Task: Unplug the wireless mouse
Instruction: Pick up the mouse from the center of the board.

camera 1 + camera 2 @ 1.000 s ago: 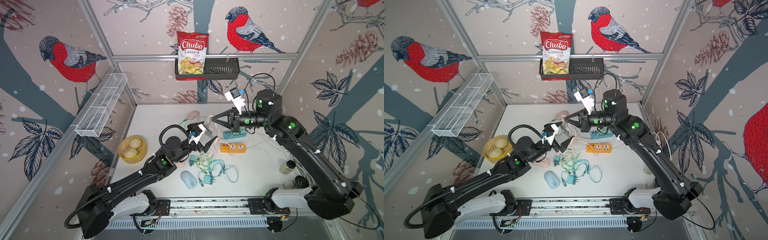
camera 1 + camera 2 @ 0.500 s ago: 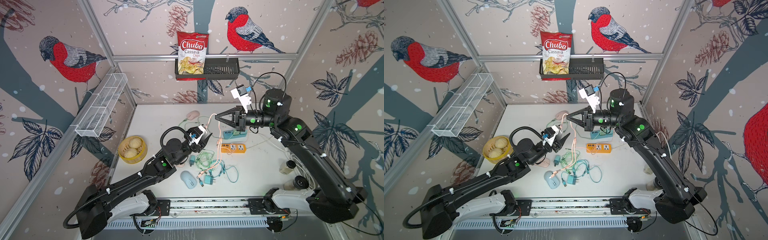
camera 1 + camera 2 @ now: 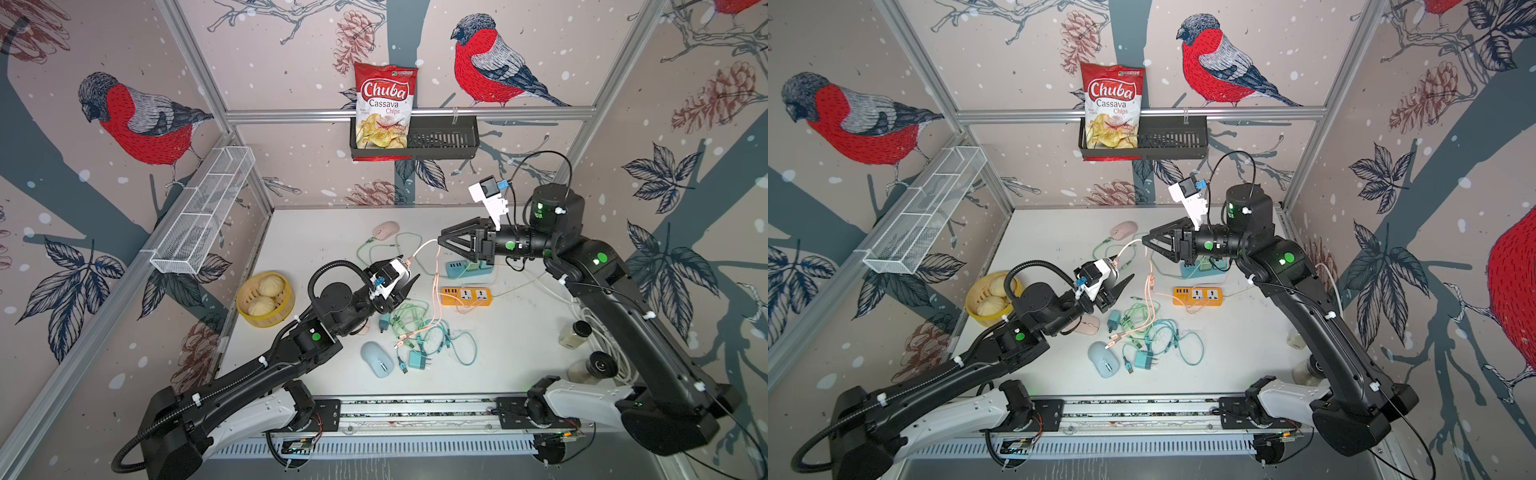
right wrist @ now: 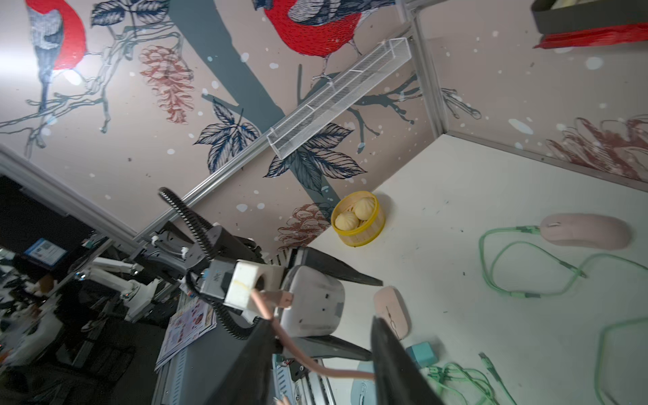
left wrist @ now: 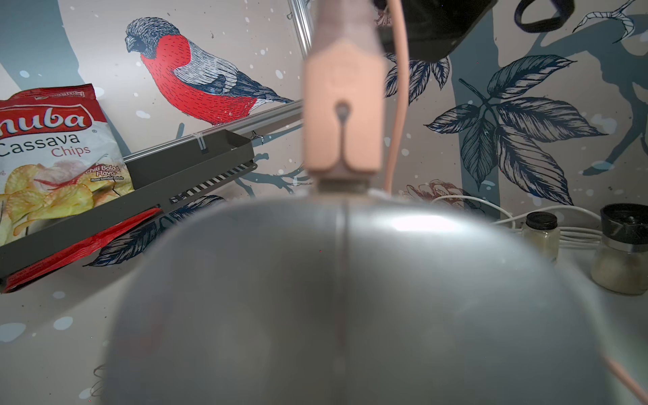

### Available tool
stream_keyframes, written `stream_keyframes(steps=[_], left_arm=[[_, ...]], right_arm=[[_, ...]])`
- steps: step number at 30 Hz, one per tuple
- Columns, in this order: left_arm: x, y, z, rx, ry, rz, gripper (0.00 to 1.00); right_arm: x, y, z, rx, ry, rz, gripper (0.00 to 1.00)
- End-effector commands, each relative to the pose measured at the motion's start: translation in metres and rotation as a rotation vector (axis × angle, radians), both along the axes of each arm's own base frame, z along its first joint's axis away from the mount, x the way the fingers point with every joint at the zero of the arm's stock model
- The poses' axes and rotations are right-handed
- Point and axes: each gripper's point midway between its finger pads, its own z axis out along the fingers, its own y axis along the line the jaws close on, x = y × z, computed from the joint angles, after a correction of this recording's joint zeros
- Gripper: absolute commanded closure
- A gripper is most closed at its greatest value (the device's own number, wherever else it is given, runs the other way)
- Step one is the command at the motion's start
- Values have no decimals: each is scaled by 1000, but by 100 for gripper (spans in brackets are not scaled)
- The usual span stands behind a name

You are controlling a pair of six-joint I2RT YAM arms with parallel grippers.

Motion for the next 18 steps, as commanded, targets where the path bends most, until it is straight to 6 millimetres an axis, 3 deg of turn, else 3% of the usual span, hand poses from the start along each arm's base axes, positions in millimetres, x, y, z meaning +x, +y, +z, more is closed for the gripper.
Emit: stream_keyframes(steps=[1,4,8,12,18], left_arm=[[0,-1,-10,104,20,1,100],[24,9,-39,244,138,138,100],[36,15,-67,369,242,217,100],[34,14,-64,337,242,210,100],[32,10,-62,332,242,184,100]], right_arm=[[13,-10,-33,-132,-10,-77,24],[3,-12,-38,-117,-9,-53,27],[-20,-8,-47,-46,29,47,46],[-43,2,-54,29,96,180,55],[-33,7,-55,58,134,152,59]])
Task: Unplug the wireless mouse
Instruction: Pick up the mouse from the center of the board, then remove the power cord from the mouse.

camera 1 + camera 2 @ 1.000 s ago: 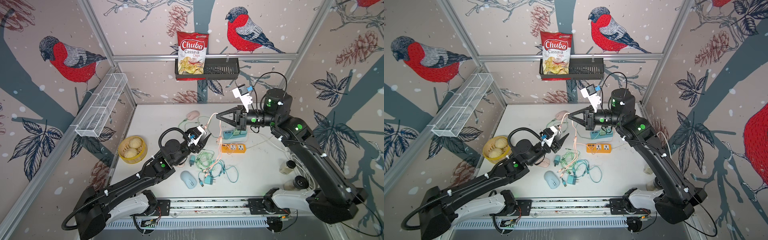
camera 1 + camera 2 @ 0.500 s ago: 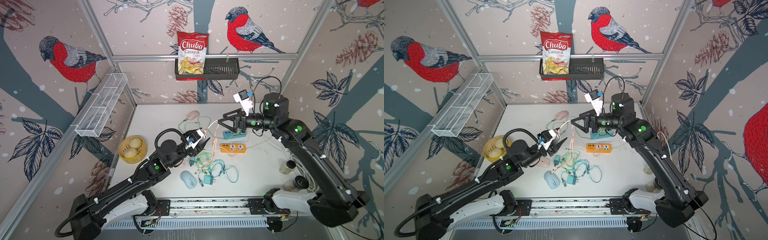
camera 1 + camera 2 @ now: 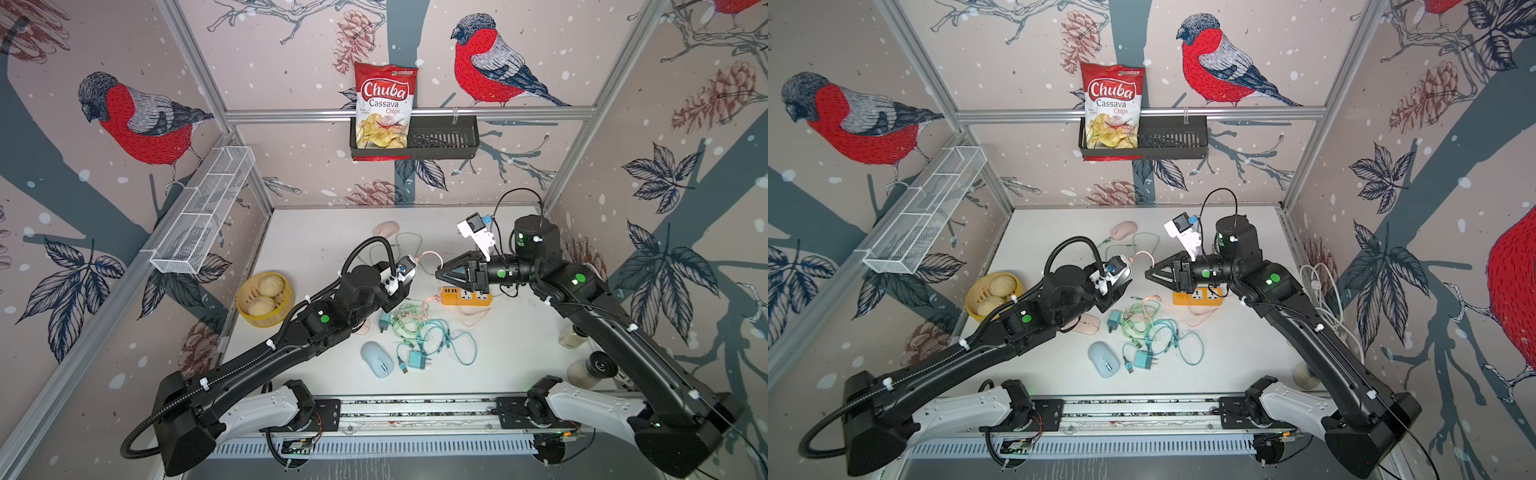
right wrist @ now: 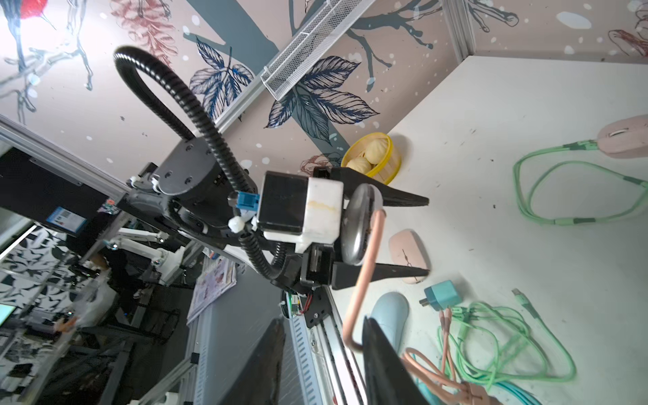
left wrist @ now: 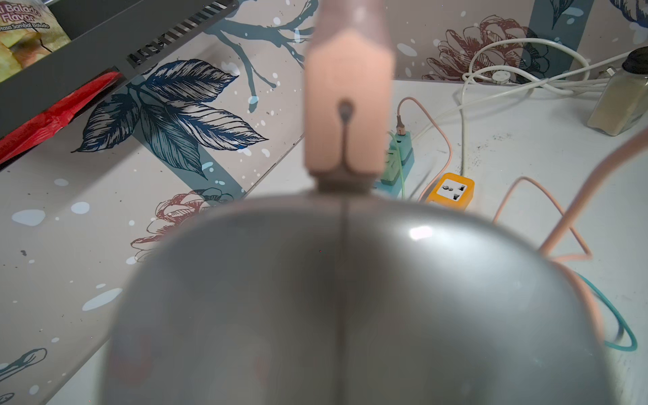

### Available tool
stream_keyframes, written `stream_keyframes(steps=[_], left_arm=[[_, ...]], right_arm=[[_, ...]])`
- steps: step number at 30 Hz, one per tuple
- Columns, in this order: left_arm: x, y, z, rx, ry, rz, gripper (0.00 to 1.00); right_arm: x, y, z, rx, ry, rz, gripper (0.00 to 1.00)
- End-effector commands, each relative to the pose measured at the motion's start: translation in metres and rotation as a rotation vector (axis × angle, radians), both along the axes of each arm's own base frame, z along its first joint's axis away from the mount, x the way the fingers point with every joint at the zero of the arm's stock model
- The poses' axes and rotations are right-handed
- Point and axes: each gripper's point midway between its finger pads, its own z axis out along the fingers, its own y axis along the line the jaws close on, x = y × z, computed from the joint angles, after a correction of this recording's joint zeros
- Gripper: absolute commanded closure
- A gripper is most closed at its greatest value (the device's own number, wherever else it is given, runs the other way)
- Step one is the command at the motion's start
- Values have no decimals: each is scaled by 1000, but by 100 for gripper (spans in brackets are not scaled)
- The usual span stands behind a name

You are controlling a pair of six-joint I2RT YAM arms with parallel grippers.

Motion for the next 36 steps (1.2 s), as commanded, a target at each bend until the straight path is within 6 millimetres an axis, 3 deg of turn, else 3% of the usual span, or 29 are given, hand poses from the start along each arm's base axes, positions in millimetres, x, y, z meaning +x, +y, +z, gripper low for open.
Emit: stream_keyframes(steps=[1,4,8,10,23,26,27,30,36], left_arm=[[-2,-3,7,-23,-7,-15,100],[-11,-9,9,-42,-7,-75,100],[-23,-12,19,-104,-21,-139,100],[-26,-13,20,-108,-20,-154,100],[-23,-17,12,-83,0,-154,100],[-21,-17,11,-77,3,-147,100],[-20,-17,10,-74,2,-144,100],[-19,-15,3,-54,10,-134,100],[-20,-11,-5,-38,22,-121,100]], right_arm=[[5,5,13,57,-5,1,54],[19,7,6,40,0,-55,53],[31,12,6,51,4,-82,68],[35,13,8,60,1,-92,70],[34,32,4,58,29,-35,78],[35,34,2,47,33,-33,100],[37,33,1,41,29,-41,100],[45,22,10,38,-4,-101,100],[73,-36,42,58,-87,-308,100]])
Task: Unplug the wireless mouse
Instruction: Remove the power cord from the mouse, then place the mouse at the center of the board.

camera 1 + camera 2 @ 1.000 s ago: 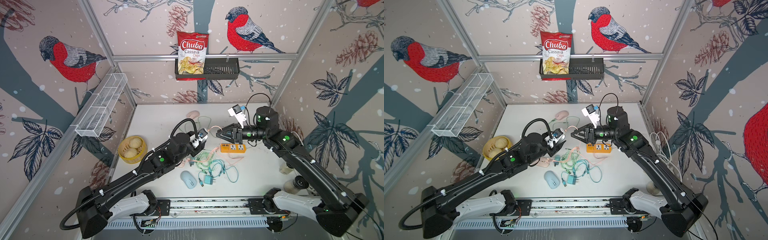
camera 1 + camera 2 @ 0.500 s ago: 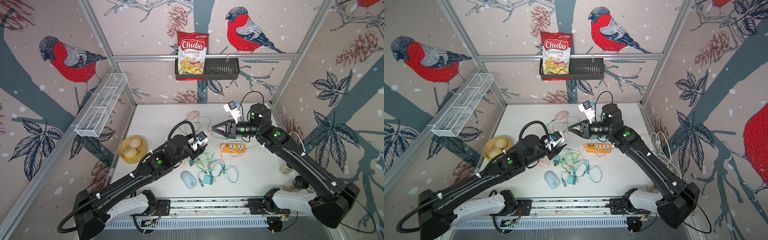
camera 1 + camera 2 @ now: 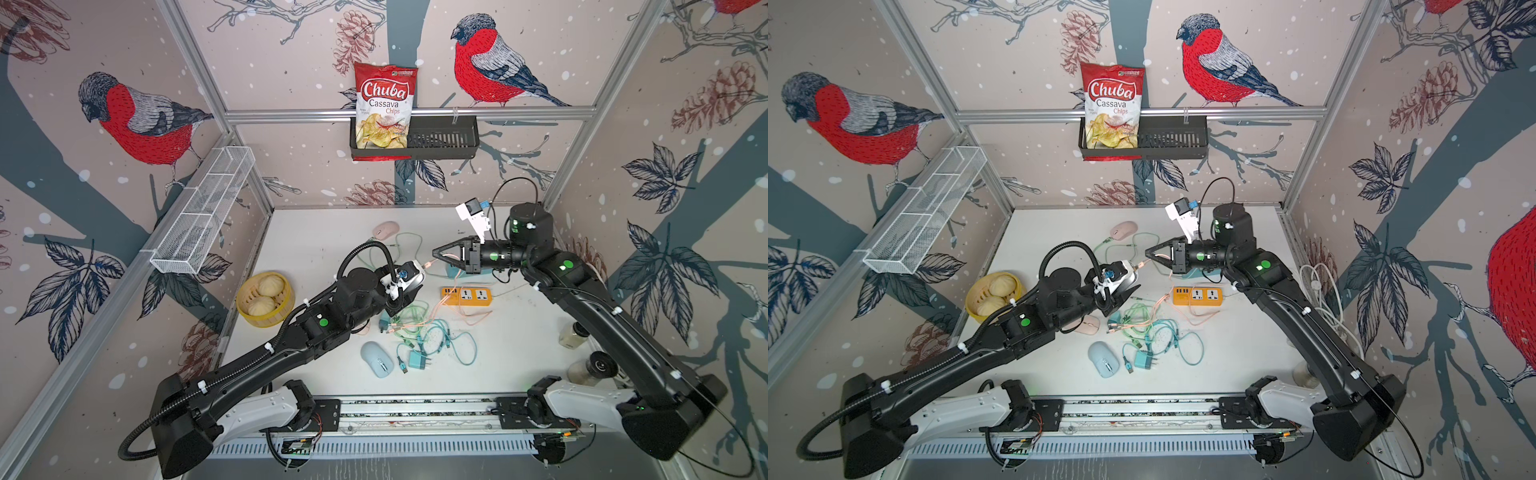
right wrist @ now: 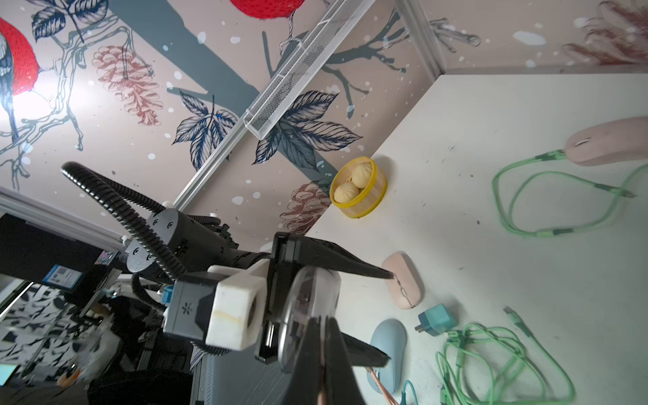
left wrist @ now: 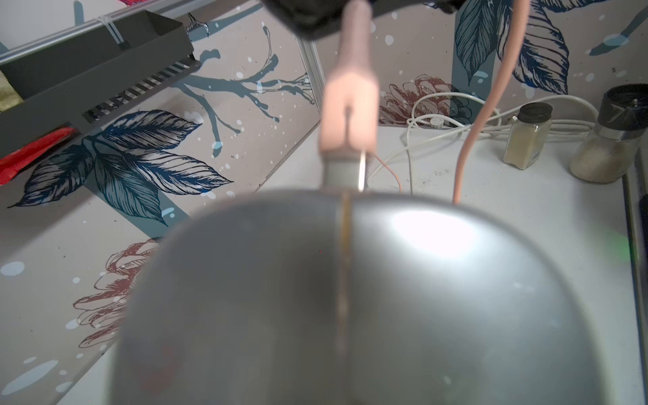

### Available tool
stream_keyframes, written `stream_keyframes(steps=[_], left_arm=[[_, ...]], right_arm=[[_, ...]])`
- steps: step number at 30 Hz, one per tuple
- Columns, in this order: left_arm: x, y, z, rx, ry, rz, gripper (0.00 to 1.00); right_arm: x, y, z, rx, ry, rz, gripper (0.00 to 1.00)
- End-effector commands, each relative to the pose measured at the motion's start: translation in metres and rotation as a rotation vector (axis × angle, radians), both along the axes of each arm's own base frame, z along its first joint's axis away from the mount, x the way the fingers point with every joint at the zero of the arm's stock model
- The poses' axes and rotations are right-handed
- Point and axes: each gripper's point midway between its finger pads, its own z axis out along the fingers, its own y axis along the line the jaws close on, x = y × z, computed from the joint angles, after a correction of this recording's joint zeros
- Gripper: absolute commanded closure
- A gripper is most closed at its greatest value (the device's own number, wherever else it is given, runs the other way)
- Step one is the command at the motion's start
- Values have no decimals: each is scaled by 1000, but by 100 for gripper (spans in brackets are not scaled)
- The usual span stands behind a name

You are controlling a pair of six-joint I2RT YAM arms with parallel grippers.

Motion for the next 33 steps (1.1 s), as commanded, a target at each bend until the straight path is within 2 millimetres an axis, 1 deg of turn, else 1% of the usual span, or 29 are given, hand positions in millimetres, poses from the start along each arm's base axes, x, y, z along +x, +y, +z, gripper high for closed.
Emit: stream_keyframes(steps=[1,7,8,9,10,12,15,17,19,20,22,23,24,26,28,31,32,33], left_arm=[[1,6,-13,44,19,20,100],[5,4,-14,62,22,28,100],[9,6,-16,71,26,53,100],[18,12,-19,85,33,121,100],[30,22,-24,105,42,209,100],[51,38,-36,131,88,309,100],[90,68,-46,44,229,450,100],[118,97,-53,-26,302,594,100],[145,131,-68,-96,407,746,100],[154,146,-73,-135,453,804,100],[171,174,-101,-156,563,902,100],[176,183,-114,-151,605,930,100],[180,195,-132,-137,654,974,100],[184,213,-165,-64,725,1046,100],[184,230,-202,50,785,1119,100],[177,231,-242,135,877,1121,100],[174,229,-251,143,901,1115,100],[172,228,-258,147,922,1114,97]], right_arm=[[14,-23,24,14,-108,-103,100],[14,-24,14,9,-83,-97,100],[14,-24,12,7,-79,-96,100],[15,-25,10,3,-73,-98,100],[15,-25,7,-4,-69,-103,100],[17,-26,0,-23,-62,-114,100],[19,-27,-10,-44,-56,-127,100],[17,-26,-12,-44,-57,-122,100],[14,-25,-13,-39,-65,-118,100],[13,-25,-14,-38,-66,-115,100],[10,-26,-15,-37,-75,-113,100],[9,-26,-16,-38,-78,-112,100],[8,-27,-16,-41,-86,-114,100],[6,-29,-19,-49,-96,-119,100],[5,-31,-23,-59,-106,-126,100],[3,-33,-26,-71,-116,-130,100],[3,-34,-26,-74,-122,-130,100],[3,-35,-27,-80,-124,-132,100]])
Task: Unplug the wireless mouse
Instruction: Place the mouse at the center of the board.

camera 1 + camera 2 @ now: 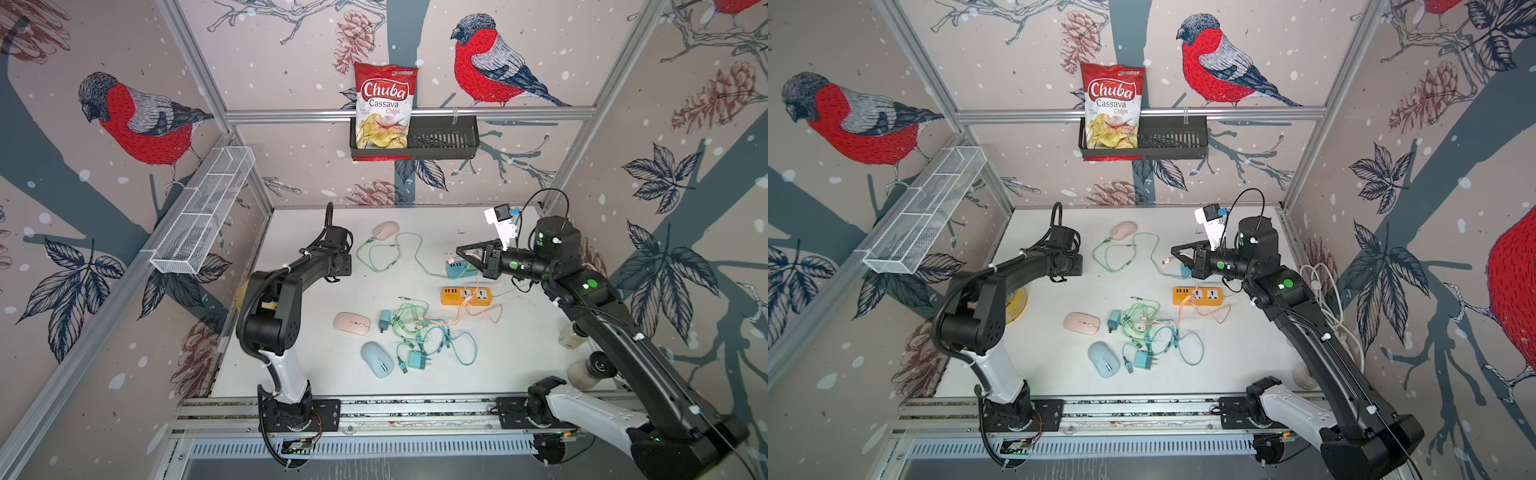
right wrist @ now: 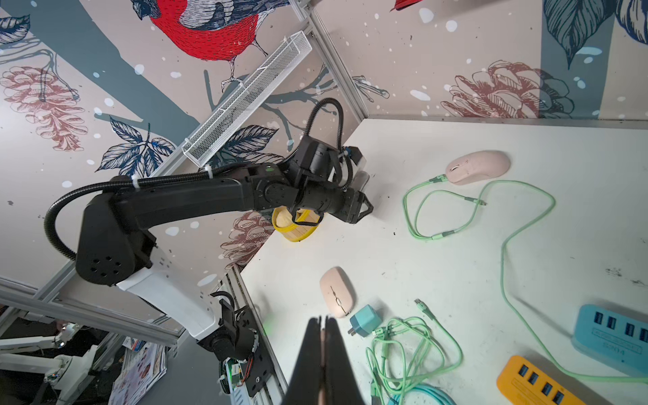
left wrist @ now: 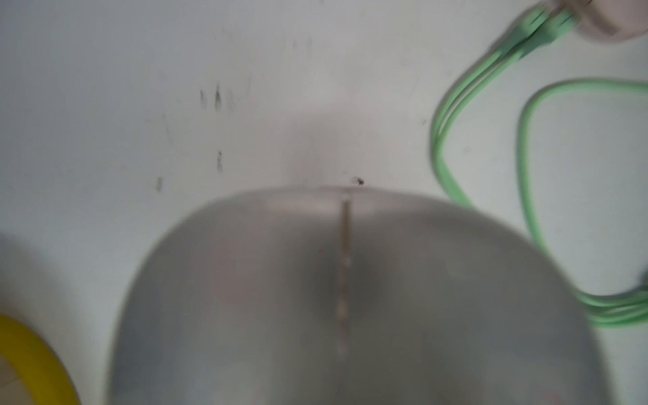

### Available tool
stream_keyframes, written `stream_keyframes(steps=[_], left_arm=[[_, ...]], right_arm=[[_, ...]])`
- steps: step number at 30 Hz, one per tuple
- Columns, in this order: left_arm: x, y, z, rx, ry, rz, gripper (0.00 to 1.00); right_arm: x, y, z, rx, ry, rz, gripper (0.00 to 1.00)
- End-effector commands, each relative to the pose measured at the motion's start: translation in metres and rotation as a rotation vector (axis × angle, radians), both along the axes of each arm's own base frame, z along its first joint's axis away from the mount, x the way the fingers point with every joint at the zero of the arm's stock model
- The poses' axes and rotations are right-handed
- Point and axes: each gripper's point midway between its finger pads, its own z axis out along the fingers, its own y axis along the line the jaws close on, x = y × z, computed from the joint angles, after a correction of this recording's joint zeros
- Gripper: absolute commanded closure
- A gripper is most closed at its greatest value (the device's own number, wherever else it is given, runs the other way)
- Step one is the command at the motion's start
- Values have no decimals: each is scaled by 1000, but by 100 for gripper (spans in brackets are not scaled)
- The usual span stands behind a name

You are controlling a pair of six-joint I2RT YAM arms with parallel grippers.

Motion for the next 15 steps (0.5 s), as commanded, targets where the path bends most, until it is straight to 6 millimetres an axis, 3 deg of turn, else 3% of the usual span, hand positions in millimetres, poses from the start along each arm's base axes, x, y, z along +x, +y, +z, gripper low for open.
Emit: stream_keyframes(steps=[1,6,10,11,13,15], left_arm=[[-13,2,-21,-7,81,31,93],[-19,1,-32,-21,103,30,62],[-20,1,-30,-22,94,24,46],[-20,1,-28,-22,88,24,38],[-19,1,-22,-24,71,20,6],[-18,0,-17,-28,52,15,4]], right_arm=[[2,-3,3,-14,-51,-9,100],[2,-3,1,-18,-53,-8,100],[2,-3,-1,-18,-54,-11,100],[2,-3,-1,-17,-54,-10,100],[2,-3,-2,-19,-51,-11,100],[3,-3,-2,-17,-48,-12,100]])
